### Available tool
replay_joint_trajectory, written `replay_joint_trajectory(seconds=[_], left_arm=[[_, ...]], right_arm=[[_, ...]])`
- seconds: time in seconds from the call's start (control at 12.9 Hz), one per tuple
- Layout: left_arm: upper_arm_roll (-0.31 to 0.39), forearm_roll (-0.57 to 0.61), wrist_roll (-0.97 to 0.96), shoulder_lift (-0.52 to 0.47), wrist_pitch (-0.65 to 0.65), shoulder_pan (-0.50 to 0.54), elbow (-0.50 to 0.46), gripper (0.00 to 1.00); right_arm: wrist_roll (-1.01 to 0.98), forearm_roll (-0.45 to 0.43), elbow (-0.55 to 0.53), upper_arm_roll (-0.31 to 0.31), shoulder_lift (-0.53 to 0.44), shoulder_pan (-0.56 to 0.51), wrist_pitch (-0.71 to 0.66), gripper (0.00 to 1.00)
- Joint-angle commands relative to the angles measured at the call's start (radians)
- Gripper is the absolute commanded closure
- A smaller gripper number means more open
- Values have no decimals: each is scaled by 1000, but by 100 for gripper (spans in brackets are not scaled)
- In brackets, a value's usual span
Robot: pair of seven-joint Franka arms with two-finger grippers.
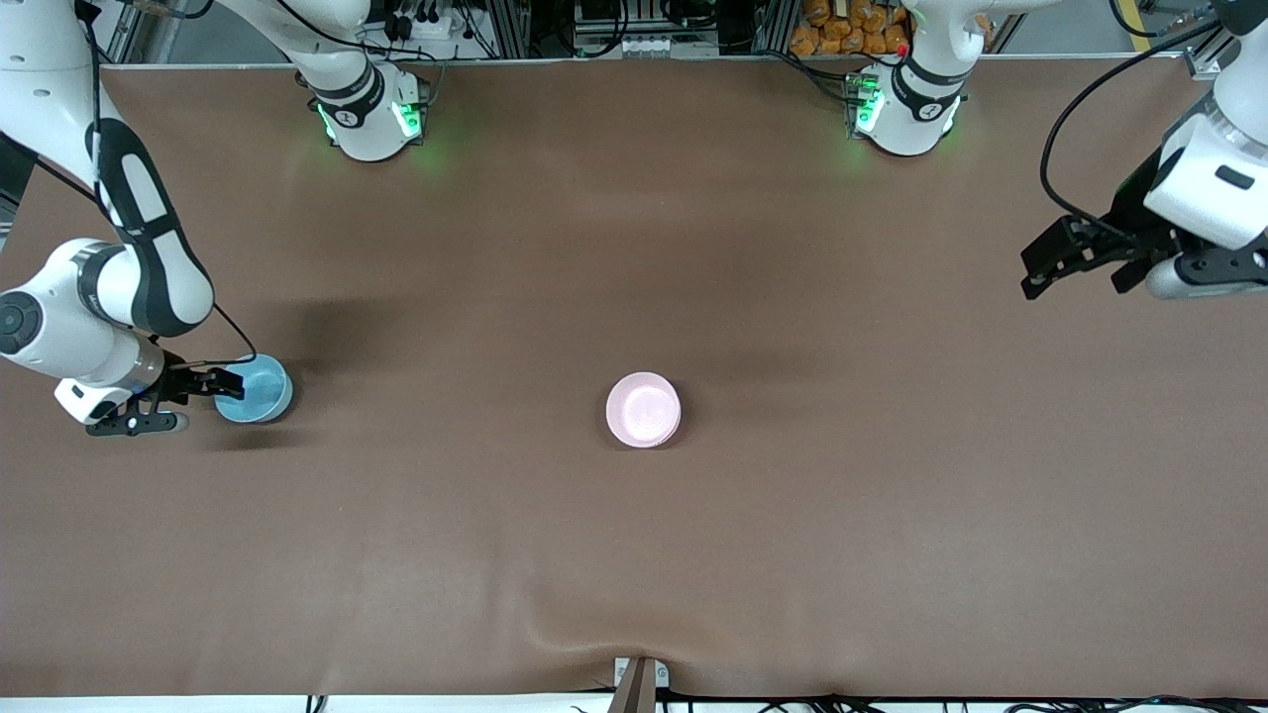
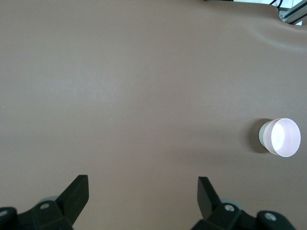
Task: Stack pink and blue bowls on white bowl
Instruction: 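Grasp the blue bowl rim with the right gripper and lift it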
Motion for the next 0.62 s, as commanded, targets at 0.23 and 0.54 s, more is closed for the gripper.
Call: replay_joint_trajectory(seconds=[0.23, 0.54], left_arm=[[-5, -24, 35, -109, 64, 31, -159, 0], [0, -18, 38, -60, 30, 31, -70, 0]], right_arm=[[-39, -12, -19, 20, 14, -45, 38, 100], [-39, -10, -21, 20, 14, -45, 38, 100]])
